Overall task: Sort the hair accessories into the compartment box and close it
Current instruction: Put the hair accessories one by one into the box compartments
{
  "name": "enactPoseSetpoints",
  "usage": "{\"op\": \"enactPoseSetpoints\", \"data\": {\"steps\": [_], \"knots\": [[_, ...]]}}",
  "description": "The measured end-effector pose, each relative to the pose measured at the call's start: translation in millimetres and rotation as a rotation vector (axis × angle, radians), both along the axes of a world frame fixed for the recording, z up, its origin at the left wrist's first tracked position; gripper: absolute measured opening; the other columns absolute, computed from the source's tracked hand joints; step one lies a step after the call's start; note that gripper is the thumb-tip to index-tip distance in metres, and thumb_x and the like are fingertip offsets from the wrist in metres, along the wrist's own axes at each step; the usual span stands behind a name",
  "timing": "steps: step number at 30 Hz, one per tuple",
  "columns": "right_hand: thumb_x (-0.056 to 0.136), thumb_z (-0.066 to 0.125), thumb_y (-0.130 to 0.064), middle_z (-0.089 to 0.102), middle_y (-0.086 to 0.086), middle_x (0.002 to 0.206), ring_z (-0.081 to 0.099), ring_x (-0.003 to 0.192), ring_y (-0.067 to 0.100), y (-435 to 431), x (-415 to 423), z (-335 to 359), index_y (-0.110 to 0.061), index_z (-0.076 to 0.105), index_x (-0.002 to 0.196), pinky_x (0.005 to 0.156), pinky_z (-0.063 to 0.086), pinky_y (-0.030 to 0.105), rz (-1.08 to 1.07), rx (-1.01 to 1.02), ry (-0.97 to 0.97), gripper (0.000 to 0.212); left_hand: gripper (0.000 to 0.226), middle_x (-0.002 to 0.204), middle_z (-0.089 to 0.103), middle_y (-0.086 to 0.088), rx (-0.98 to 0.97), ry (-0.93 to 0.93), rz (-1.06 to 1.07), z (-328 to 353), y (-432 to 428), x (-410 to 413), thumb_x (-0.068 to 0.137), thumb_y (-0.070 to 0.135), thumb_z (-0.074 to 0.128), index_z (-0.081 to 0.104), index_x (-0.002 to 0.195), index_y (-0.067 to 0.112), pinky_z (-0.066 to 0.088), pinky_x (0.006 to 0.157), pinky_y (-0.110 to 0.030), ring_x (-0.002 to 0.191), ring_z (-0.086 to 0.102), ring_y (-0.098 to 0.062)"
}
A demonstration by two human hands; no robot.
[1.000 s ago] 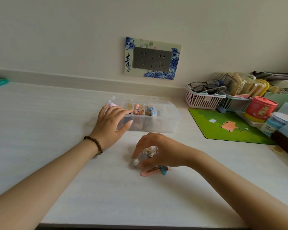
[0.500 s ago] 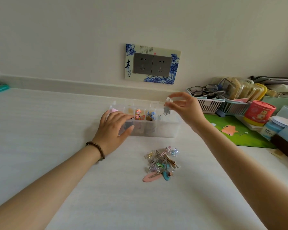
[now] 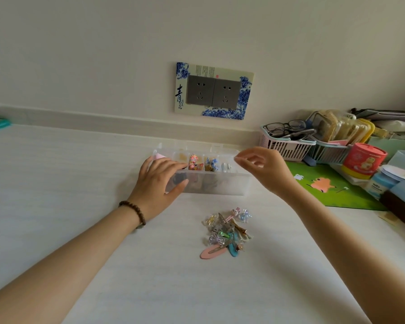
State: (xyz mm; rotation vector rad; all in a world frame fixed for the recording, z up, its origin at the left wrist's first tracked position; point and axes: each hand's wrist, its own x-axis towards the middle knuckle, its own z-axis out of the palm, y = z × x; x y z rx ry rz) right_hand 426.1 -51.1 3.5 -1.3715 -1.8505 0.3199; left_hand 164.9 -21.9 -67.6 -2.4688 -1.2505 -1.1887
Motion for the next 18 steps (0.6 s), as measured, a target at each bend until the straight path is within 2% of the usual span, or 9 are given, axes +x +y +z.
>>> {"op": "enactPoseSetpoints", "data": {"steps": [2, 3, 5, 7, 10, 12, 15, 18], "knots": [[0.082, 0.064, -0.024, 0.071, -0.008, 0.086, 0.066, 0.074, 0.005, -19, 2, -3, -0.021, 0.068, 0.092, 0.07, 0.054, 0.017, 0.163, -0.165, 0.042, 0.011, 0.045, 0.116, 0.059, 0.005, 0.011, -0.007, 0.002, -1, 0, 0, 0.086, 0.051, 0.036, 0.054, 0.118, 0.025, 0.019, 0.109, -0.042, 0.115, 0.04, -0.01], [0.081, 0.065, -0.024, 0.072, -0.007, 0.087, 0.067, 0.075, 0.004, -24, 4, -7, -0.022, 0.069, 0.092, 0.071, 0.054, 0.016, 0.201, -0.237, -0.018, 0.012, 0.044, 0.115, 0.059, 0.005, 0.017, -0.008, 0.004, -1, 0, 0, 0.086, 0.05, 0.036, 0.054, 0.117, 0.025, 0.019, 0.109, -0.042, 0.114, 0.04, -0.01], [0.08, 0.067, -0.031, 0.071, -0.01, 0.093, 0.066, 0.08, 0.001, -29, 12, -19, -0.025, 0.069, 0.098, 0.075, 0.053, 0.014, 0.187, -0.297, -0.258, 0.019, 0.044, 0.114, 0.06, 0.004, 0.025, -0.008, 0.005, -1, 0, 1, 0.086, 0.049, 0.037, 0.055, 0.116, 0.024, 0.02, 0.109, -0.042, 0.114, 0.041, -0.01], [0.077, 0.068, -0.039, 0.069, -0.011, 0.097, 0.064, 0.084, 0.001, -31, 16, -27, -0.027, 0.067, 0.102, 0.072, 0.052, 0.014, 0.148, -0.323, -0.368, 0.028, 0.043, 0.113, 0.06, 0.004, 0.029, -0.005, 0.006, 0, 0, 1, 0.086, 0.049, 0.037, 0.056, 0.116, 0.023, 0.021, 0.108, -0.043, 0.113, 0.043, -0.012], [0.07, 0.07, -0.05, 0.065, -0.011, 0.095, 0.06, 0.086, 0.005, -34, 19, -31, -0.028, 0.065, 0.099, 0.067, 0.046, 0.014, 0.108, -0.374, -0.343, 0.037, 0.044, 0.113, 0.06, 0.004, 0.018, 0.005, 0.006, 0, -1, 0, 0.086, 0.049, 0.037, 0.055, 0.117, 0.023, 0.021, 0.108, -0.043, 0.114, 0.046, -0.016], [0.069, 0.072, -0.049, 0.064, -0.01, 0.092, 0.058, 0.084, 0.006, -35, 21, -32, -0.027, 0.067, 0.092, 0.067, 0.045, 0.016, 0.11, -0.382, -0.34, 0.032, 0.043, 0.113, 0.06, 0.004, 0.015, 0.007, 0.005, 0, -1, 0, 0.087, 0.049, 0.037, 0.055, 0.117, 0.024, 0.022, 0.108, -0.044, 0.113, 0.046, -0.016], [0.072, 0.075, -0.038, 0.067, -0.007, 0.086, 0.059, 0.077, 0.005, -37, 22, -33, -0.023, 0.07, 0.083, 0.07, 0.05, 0.022, 0.123, -0.36, -0.331, 0.02, 0.041, 0.113, 0.06, 0.005, 0.015, 0.008, 0.001, 0, -1, -1, 0.087, 0.047, 0.038, 0.055, 0.117, 0.024, 0.025, 0.106, -0.046, 0.113, 0.047, -0.016], [0.073, 0.077, -0.024, 0.071, -0.005, 0.078, 0.064, 0.07, 0.005, -37, 23, -31, -0.017, 0.07, 0.079, 0.073, 0.054, 0.022, 0.123, -0.354, -0.233, 0.012, 0.041, 0.113, 0.06, 0.003, 0.016, 0.002, -0.011, 2, 0, -2, 0.088, 0.046, 0.038, 0.055, 0.116, 0.022, 0.029, 0.105, -0.046, 0.112, 0.048, -0.018]]}}
